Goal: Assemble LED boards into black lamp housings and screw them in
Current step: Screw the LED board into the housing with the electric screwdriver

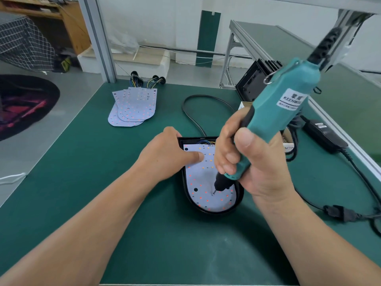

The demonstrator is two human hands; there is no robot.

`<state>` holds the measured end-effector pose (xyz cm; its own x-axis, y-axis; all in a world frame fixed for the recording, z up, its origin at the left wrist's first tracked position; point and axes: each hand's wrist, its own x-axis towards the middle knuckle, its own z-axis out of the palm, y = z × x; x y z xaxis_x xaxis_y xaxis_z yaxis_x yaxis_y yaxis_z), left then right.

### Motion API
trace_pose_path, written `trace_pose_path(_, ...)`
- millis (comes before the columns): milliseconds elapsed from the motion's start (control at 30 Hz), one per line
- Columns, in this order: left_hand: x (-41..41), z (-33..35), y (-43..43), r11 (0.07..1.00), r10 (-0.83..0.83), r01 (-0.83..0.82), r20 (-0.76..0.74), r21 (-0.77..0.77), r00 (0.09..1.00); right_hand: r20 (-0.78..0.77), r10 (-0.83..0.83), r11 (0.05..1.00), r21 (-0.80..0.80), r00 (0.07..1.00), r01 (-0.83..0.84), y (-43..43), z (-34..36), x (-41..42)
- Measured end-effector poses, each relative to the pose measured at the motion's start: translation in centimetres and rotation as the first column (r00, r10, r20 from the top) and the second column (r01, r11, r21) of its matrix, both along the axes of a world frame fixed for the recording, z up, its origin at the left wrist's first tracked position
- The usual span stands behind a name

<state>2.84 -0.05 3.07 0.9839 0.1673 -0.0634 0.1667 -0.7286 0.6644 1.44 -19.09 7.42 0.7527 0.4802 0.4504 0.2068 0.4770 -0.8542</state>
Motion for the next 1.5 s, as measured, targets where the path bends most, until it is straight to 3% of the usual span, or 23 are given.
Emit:
trace_pose_path(467, 0.0, 0.1, 0.0, 1.0, -0.001, 0.001, -0.013, -0.004, 1.0, -0.029, 0.1, 0.994, -0.044, 0.995, -0.101, 0.0, 0.1, 0.3)
trace_pose_path(600, 0.1, 0.0, 0.0, 1.0, 0.01, -0.01, -0.001, -0.005, 1.0, -0.011, 0.049, 0.998, 0.043, 0.999, -0.048, -0.4, 0.3, 0.3)
trace_pose_path(767, -0.2, 0.1, 0.0, 1.0, 0.01, -0.01, 0.01, -0.008, 1.0, 0.049, -0.025, 0.999, 0.027, 0.998, 0.024, -0.4, 0.2, 0.2)
trace_pose_path(900, -0.4, 0.1, 0.1, 0.999, -0.002, 0.003, 0.008, -0.039, 1.0, -0.119, -0.052, 0.969, 0.233, 0.991, 0.079, -0.4, 0.5, 0.9)
trace_pose_path(1000, 0.1, 0.5, 0.8, 0.973, 0.058, -0.061, -0.024, -0.22, 0.998, -0.283, -0.151, 0.895, 0.367, 0.947, 0.253, -1.9, 0.6, 2.3)
trace_pose_path(1067, 0.7, 1.0, 1.5, 0.864, 0.151, -0.13, 0.005, -0.487, 0.988, -0.38, -0.212, 0.845, 0.392, 0.9, 0.364, -3.0, 0.4, 3.0)
trace_pose_path(1100, 0.9, 1.1, 2.0, 0.744, 0.216, -0.178, -0.019, -0.644, 0.976, -0.417, -0.235, 0.822, 0.397, 0.878, 0.409, -3.4, 0.3, 3.2)
trace_pose_path(1167, 1.0, 1.4, 2.7, 0.408, 0.241, -0.24, -0.149, -0.881, 0.959, -0.466, -0.266, 0.784, 0.404, 0.844, 0.471, -4.0, 0.1, 3.6)
trace_pose_path(1233, 0.9, 1.5, 2.9, 0.193, 0.162, -0.261, -0.232, -0.946, 0.959, -0.488, -0.276, 0.764, 0.412, 0.828, 0.497, -4.3, 0.0, 3.9)
trace_pose_path(1333, 0.9, 1.5, 2.8, 0.075, 0.105, -0.262, -0.254, -0.962, 0.962, -0.505, -0.276, 0.752, 0.417, 0.818, 0.511, -4.3, -0.1, 4.1)
trace_pose_path(1500, 0.6, 2.0, 2.5, 0.045, 0.059, -0.194, -0.192, -0.98, 0.98, -0.513, -0.259, 0.754, 0.422, 0.819, 0.503, -4.2, -0.5, 4.3)
